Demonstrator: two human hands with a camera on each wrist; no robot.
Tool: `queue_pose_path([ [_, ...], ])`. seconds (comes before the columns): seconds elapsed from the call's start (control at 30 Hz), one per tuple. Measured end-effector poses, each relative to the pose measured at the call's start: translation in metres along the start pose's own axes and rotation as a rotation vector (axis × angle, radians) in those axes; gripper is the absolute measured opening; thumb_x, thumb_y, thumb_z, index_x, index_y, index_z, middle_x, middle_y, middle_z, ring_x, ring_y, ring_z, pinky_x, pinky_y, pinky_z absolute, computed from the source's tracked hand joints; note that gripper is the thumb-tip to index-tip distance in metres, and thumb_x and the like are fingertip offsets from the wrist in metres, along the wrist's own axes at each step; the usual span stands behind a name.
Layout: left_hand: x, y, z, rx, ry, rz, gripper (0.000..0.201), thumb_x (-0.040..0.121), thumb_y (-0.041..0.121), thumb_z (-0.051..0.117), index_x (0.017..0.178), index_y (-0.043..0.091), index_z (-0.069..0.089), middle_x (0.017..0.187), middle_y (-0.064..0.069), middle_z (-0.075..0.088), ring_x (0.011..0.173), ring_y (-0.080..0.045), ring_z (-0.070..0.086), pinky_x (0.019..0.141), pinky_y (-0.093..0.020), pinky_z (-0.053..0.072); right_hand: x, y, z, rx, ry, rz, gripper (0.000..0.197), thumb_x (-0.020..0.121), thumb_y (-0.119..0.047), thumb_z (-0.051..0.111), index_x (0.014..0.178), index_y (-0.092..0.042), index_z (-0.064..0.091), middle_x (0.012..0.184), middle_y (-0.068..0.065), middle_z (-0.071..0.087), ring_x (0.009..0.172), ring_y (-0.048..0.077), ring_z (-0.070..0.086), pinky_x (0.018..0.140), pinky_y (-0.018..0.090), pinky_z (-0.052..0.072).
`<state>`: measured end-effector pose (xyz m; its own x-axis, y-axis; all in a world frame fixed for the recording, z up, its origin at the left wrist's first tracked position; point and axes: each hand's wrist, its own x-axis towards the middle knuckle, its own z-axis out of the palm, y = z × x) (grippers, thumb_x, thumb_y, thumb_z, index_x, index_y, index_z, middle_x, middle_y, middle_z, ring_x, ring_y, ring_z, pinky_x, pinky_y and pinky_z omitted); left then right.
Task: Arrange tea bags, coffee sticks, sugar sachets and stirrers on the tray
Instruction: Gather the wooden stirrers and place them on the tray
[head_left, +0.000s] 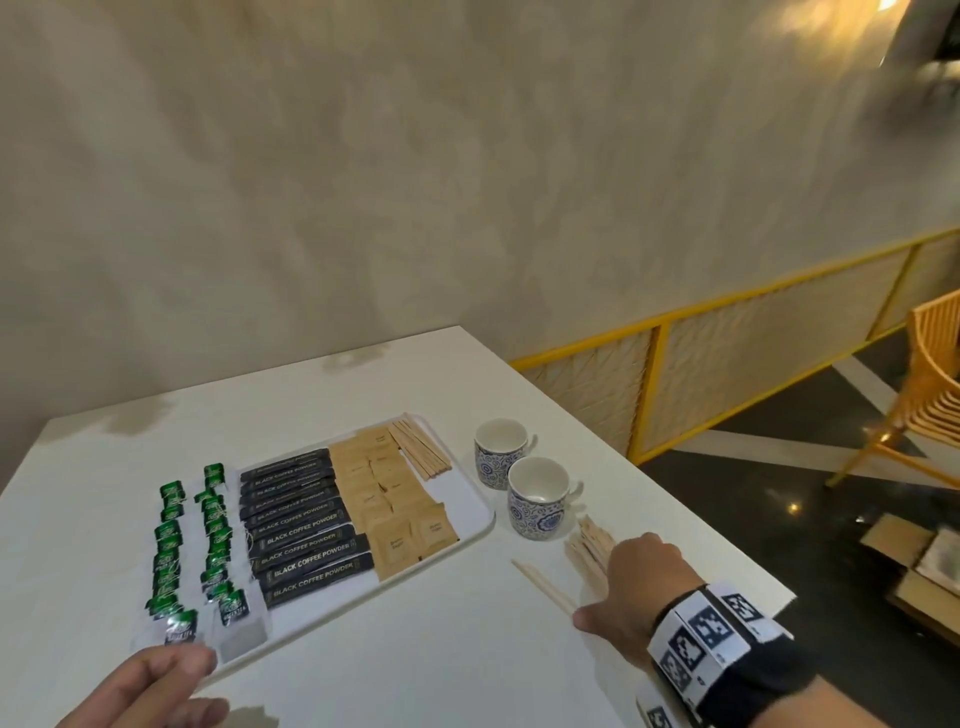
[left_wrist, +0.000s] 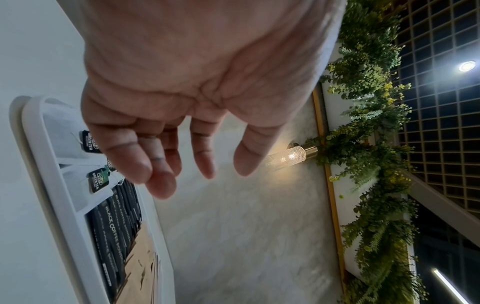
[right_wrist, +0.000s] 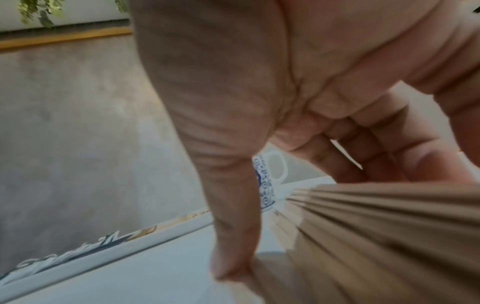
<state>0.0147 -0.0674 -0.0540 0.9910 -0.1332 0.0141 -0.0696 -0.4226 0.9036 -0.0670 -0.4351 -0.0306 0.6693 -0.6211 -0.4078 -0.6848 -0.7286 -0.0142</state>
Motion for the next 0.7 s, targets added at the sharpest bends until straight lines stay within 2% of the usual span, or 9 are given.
queue_pose_path([
  [0.07, 0.004, -0.003, -0.002, -0.136, -0.029, -0.092, 0.013, 0.092, -0.002, 0.05, 0.091, -0.004, 0.062, 0.089, -0.024, 0.062, 0.08, -0.039, 0.062, 0.069, -0.036, 0.045, 0.002, -0.003, 0.002, 0.025, 0.01, -0.035, 0.076, 0.07, -0.062, 0.069, 0.127, -0.014, 0.052, 0.12, 0.003, 0.054, 0.111, 0.02, 0.056, 0.091, 0.03, 0.051],
  [0.17, 0.009, 0.001, 0.002, -0.301, 0.037, -0.271, 0.016, 0.093, 0.009, 0.054, 0.09, -0.003, 0.063, 0.084, -0.028, 0.063, 0.079, -0.038, 0.062, 0.075, -0.042, 0.046, 0.003, -0.009, 0.007, 0.003, 0.021, -0.106, 0.056, 0.079, -0.048, 0.067, 0.122, -0.014, 0.057, 0.121, 0.002, 0.059, 0.109, 0.02, 0.06, 0.087, 0.025, 0.051],
  [0.23, 0.009, -0.001, 0.003, -0.308, 0.027, -0.296, 0.017, 0.092, 0.014, 0.056, 0.091, -0.001, 0.063, 0.084, -0.029, 0.064, 0.08, -0.037, 0.063, 0.08, -0.046, 0.045, 0.001, -0.013, 0.012, -0.025, 0.026, -0.153, 0.043, 0.084, -0.039, 0.064, 0.118, -0.014, 0.058, 0.12, 0.002, 0.06, 0.108, 0.019, 0.061, 0.084, 0.023, 0.048],
  [0.3, 0.009, 0.001, 0.002, -0.313, 0.009, -0.329, 0.017, 0.092, 0.015, 0.057, 0.092, 0.0, 0.064, 0.086, -0.028, 0.065, 0.082, -0.037, 0.063, 0.079, -0.045, 0.046, -0.002, -0.019, 0.014, -0.057, 0.044, -0.204, 0.034, 0.088, -0.032, 0.062, 0.116, -0.013, 0.059, 0.119, 0.003, 0.061, 0.108, 0.019, 0.061, 0.081, 0.022, 0.045],
  [0.47, 0.007, 0.001, 0.0, -0.332, -0.033, -0.36, 0.02, 0.092, 0.019, 0.055, 0.093, 0.001, 0.065, 0.08, -0.028, 0.066, 0.086, -0.038, 0.06, 0.087, -0.047, 0.043, -0.014, -0.037, 0.012, -0.157, 0.048, -0.342, 0.026, 0.093, -0.02, 0.059, 0.116, -0.009, 0.058, 0.12, 0.006, 0.06, 0.109, 0.021, 0.061, 0.08, 0.024, 0.045],
  [0.57, 0.006, 0.005, 0.002, -0.35, -0.037, -0.382, 0.019, 0.091, 0.02, 0.058, 0.093, 0.003, 0.065, 0.075, -0.027, 0.065, 0.081, -0.035, 0.061, 0.084, -0.043, 0.044, -0.019, -0.048, 0.008, -0.214, 0.025, -0.446, 0.01, 0.094, -0.012, 0.056, 0.103, -0.012, 0.053, 0.123, 0.008, 0.058, 0.111, 0.023, 0.059, 0.078, 0.026, 0.042],
  [0.63, 0.004, 0.009, 0.004, -0.375, -0.043, -0.382, 0.019, 0.09, 0.022, 0.059, 0.093, 0.004, 0.065, 0.082, -0.025, 0.065, 0.078, -0.034, 0.06, 0.077, -0.039, 0.043, -0.017, -0.054, 0.008, -0.193, -0.003, -0.464, 0.015, 0.09, -0.006, 0.057, 0.1, -0.013, 0.048, 0.123, 0.009, 0.057, 0.112, 0.024, 0.059, 0.078, 0.028, 0.043],
  [0.7, 0.002, 0.011, 0.003, -0.4, -0.046, -0.38, 0.019, 0.089, 0.021, 0.059, 0.094, 0.004, 0.064, 0.085, -0.022, 0.064, 0.077, -0.033, 0.059, 0.075, -0.037, 0.042, -0.014, -0.061, 0.011, -0.167, -0.01, -0.453, 0.023, 0.089, -0.006, 0.057, 0.112, -0.01, 0.053, 0.125, 0.008, 0.057, 0.113, 0.023, 0.059, 0.079, 0.029, 0.044],
])
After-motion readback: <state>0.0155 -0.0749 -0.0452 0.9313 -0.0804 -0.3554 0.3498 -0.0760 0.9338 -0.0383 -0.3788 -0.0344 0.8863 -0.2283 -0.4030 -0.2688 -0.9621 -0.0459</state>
